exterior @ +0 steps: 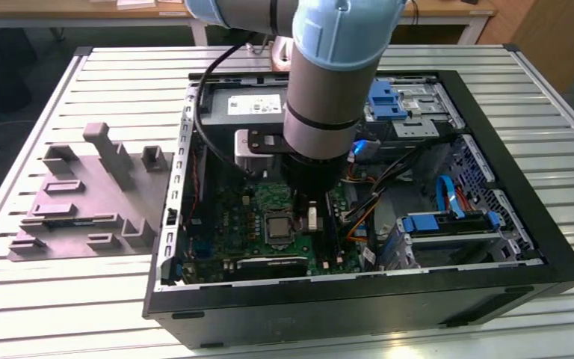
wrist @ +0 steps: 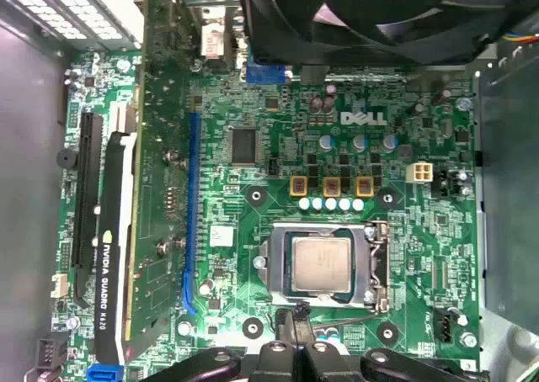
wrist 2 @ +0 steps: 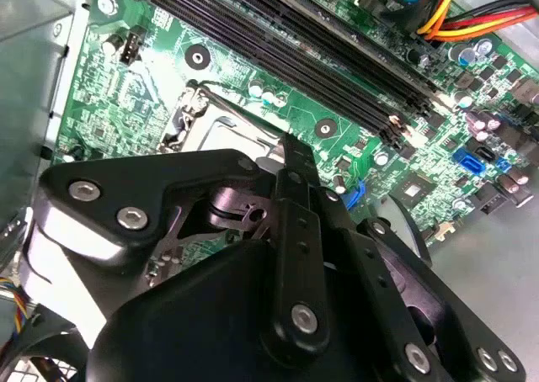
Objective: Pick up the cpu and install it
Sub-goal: 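Install the first cpu locking lever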
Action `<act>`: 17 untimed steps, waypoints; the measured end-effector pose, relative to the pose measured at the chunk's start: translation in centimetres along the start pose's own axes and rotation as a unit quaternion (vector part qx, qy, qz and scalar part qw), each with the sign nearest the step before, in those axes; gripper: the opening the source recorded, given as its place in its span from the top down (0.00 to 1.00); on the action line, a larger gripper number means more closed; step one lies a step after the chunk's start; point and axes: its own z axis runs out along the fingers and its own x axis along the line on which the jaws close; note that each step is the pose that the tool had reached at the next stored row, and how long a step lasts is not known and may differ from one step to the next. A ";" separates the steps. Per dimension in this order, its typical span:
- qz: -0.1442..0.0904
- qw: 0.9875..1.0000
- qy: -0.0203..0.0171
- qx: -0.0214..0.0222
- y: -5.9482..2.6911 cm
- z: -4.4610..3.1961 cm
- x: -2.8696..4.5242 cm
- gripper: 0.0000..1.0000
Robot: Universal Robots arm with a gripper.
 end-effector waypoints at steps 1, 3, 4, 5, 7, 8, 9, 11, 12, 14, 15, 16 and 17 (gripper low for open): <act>0.000 1.000 0.000 0.000 0.00 -0.03 0.00 0.89; 0.000 1.000 0.000 0.000 0.07 -1.05 0.05 0.89; 0.000 1.000 0.000 0.000 0.11 -1.58 0.08 0.89; 0.000 1.000 0.000 0.000 0.13 -1.91 0.10 0.89; 0.000 1.000 0.000 0.000 0.13 -1.98 0.10 0.89; 0.000 1.000 0.000 0.000 0.13 -1.98 0.10 0.89; 0.000 1.000 0.000 0.000 0.13 -1.99 0.10 0.89; 0.003 1.000 0.000 0.000 0.17 -2.05 0.09 0.89; 0.006 1.000 0.000 0.000 0.23 -2.12 0.07 0.89; 0.017 1.000 -0.001 0.001 0.38 -2.32 0.01 0.89; 0.024 1.000 -0.002 0.001 0.48 -2.45 -0.02 0.89; 0.033 0.999 -0.002 0.001 0.60 -2.61 -0.07 0.89; 0.043 0.999 -0.003 0.002 0.74 -2.79 -0.13 0.89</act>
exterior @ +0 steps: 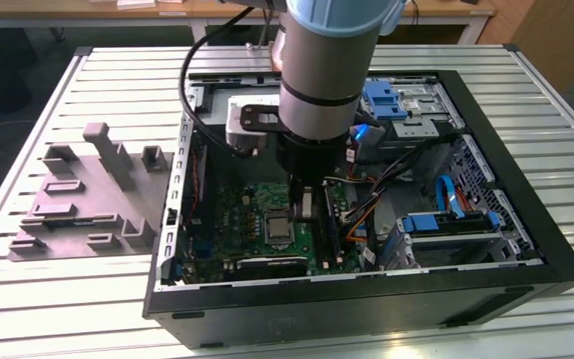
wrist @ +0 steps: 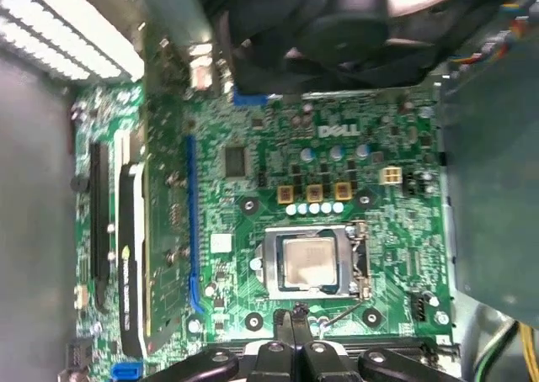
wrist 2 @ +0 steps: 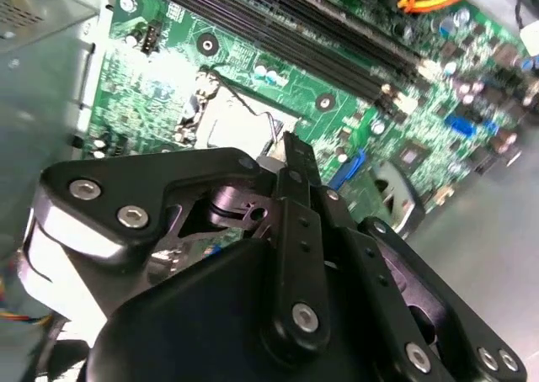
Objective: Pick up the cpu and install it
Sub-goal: 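Install the first cpu locking lever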
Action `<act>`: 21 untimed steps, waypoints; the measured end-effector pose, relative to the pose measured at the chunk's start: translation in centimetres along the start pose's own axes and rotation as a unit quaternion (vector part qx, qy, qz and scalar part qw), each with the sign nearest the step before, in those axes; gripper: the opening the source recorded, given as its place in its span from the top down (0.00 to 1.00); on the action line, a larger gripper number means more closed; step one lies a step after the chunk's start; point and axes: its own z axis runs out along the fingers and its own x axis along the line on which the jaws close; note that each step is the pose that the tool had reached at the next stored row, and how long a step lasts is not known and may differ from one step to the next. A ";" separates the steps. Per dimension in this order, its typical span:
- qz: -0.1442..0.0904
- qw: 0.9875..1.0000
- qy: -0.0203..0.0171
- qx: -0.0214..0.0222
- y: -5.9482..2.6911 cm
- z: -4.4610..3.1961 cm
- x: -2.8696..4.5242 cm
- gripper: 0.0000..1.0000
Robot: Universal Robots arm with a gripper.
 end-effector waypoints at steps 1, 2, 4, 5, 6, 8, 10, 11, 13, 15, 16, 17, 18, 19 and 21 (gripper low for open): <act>0.011 1.000 -0.001 0.000 0.16 -0.21 -0.05 0.89; 0.023 1.000 -0.002 0.001 0.34 -0.44 -0.11 0.89; 0.053 0.999 -0.004 0.002 0.76 -1.01 -0.27 0.89; 0.069 0.998 -0.005 0.002 0.99 -1.31 -0.36 0.89; 0.087 0.996 -0.007 0.003 1.23 -1.64 -0.46 0.89; 0.127 0.992 -0.010 0.004 1.78 -2.41 -0.71 0.89; 0.170 0.985 -0.013 0.005 2.37 -3.25 -1.01 0.89; 0.194 0.981 -0.015 0.006 2.68 -3.71 -1.19 0.89; 0.247 0.969 -0.020 0.006 3.37 -4.75 -1.62 0.89; 0.302 0.953 -0.025 0.007 4.06 -5.84 -2.13 0.89; 0.332 0.943 -0.027 0.007 4.42 -6.43 -2.41 0.89; 0.362 0.932 -0.030 0.007 4.78 -7.04 -2.72 0.89; 0.391 0.920 -0.032 0.007 5.13 -7.65 -3.04 0.89; 0.422 0.906 -0.035 0.007 5.48 -8.29 -3.40 0.89; 0.472 0.881 -0.040 0.006 6.05 -9.36 -4.03 0.89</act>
